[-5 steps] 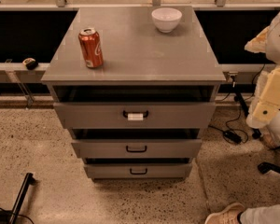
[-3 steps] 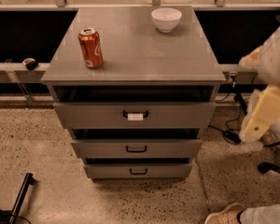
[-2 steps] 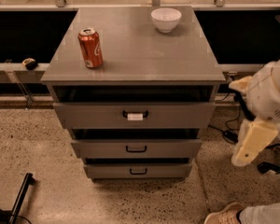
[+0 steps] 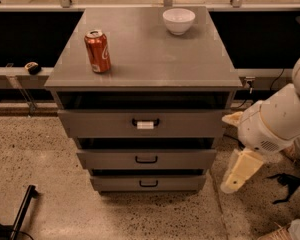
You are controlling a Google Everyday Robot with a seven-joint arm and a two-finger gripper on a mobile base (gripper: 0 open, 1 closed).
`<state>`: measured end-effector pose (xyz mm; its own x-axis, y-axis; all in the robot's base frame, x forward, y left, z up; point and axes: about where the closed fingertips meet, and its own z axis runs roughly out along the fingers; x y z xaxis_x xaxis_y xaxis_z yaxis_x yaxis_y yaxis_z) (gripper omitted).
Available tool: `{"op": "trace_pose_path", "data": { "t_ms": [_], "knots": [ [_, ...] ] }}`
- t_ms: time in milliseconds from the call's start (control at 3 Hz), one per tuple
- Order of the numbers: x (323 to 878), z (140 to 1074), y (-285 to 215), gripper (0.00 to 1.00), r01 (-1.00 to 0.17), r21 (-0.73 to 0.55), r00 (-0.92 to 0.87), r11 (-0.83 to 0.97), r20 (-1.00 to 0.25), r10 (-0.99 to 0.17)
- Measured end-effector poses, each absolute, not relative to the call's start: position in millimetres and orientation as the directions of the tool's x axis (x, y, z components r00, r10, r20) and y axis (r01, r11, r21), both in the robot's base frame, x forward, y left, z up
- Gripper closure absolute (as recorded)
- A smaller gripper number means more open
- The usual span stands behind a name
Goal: Open middle drawer
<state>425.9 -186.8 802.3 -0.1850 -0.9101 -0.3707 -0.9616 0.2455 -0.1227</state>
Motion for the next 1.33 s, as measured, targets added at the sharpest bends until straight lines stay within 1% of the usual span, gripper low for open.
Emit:
{"op": "trace_pose_path", "data": {
  "t_ms": [333, 667, 1000, 1333],
  "knots": [
    [424, 732, -146, 0.0, -0.975, -0.009, -0.182, 0.222, -0.541, -0.821],
    [424, 710, -131, 0.0, -0.979, 0.02, -0.154, 0.201, -0.717, -0.68],
    [419, 709, -135, 0.0, -0.987, 0.011, -0.113, 0.159, -0.753, -0.649],
    [418, 669, -105, 0.0, -0.992, 0.01, -0.08, 0.122, -0.812, -0.578]
  ]
}}
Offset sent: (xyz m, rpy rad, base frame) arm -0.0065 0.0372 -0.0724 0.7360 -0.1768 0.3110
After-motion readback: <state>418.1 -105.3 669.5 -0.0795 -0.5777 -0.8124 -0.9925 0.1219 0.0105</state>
